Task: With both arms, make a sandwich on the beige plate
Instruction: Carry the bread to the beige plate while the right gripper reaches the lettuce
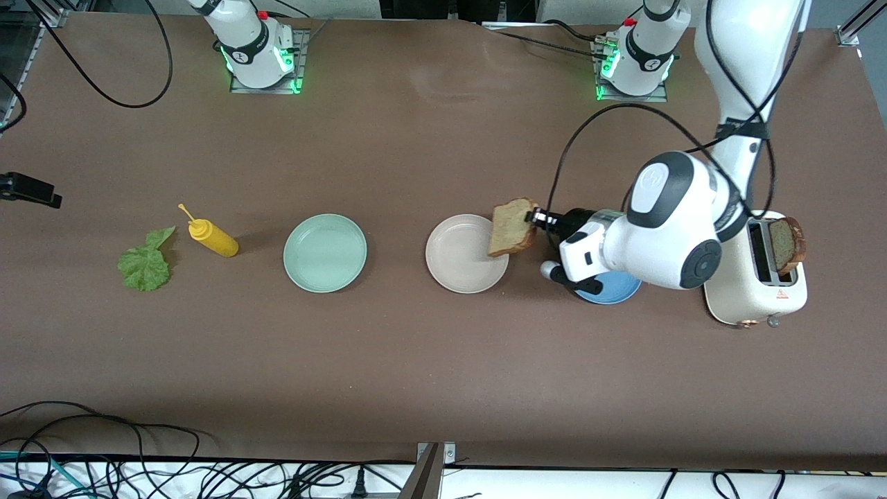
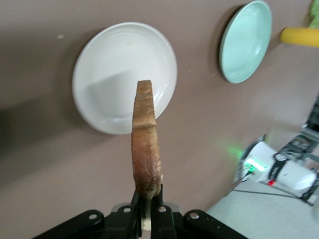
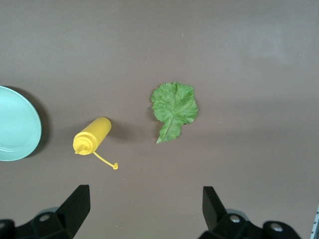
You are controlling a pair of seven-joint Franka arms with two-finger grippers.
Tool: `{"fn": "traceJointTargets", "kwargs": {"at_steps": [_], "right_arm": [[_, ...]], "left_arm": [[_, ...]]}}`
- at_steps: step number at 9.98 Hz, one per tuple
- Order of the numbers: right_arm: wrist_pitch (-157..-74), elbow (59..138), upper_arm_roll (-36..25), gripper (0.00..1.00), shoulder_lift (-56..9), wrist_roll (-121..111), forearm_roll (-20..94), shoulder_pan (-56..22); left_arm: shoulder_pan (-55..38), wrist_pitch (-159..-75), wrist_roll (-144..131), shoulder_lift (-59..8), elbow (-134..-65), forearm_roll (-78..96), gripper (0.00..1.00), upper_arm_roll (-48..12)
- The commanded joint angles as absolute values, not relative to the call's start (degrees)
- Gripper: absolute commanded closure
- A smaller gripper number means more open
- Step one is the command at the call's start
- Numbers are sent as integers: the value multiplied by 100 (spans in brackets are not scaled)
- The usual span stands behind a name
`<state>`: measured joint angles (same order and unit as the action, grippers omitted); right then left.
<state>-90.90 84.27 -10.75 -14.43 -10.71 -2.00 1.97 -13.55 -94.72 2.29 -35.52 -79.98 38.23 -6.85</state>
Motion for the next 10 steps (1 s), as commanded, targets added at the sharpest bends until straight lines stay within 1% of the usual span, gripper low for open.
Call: {"fn": "traceJointTargets", "kwargs": {"at_steps": [1,2,4,5,6,7,8,10], "right_arm": [[-9149,8315,-1081,0,-1976,-1161,-255,342],[-9280,8323,-1081,0,-2152,-1160,-255,378],[-9491,8341,-1081,0,-2547,-1116,-237,518],[-9840,8524,-1081,0,-2636,-1108,-237,562],[-10287,8960,-1081,0,-2637,-1107,-237,632],[-10762,9374,-1081,0,-2628,-1116,-229,720],[-11149,9674,-1081,0,-2628,-1108,-202,721],[-11756,10035,-1081,0,-2663,-1107,-89,721]], "left_arm": [[-1633,-10104,246,-4059,-7840,4490,100,-633],[-1670,-10299,472,-4191,-7840,4500,100,-633],[-1688,-10371,1594,-4473,-7918,4753,100,-633],[-1679,-10371,2139,-4613,-7928,4824,100,-633],[-1696,-10406,2310,-4701,-7928,5017,98,-633],[-1696,-10502,2372,-4737,-7936,4975,63,-633],[-1670,-10503,2390,-4729,-7945,4949,1,-624],[-1626,-10494,2391,-4737,-7954,4599,0,-606]]}}
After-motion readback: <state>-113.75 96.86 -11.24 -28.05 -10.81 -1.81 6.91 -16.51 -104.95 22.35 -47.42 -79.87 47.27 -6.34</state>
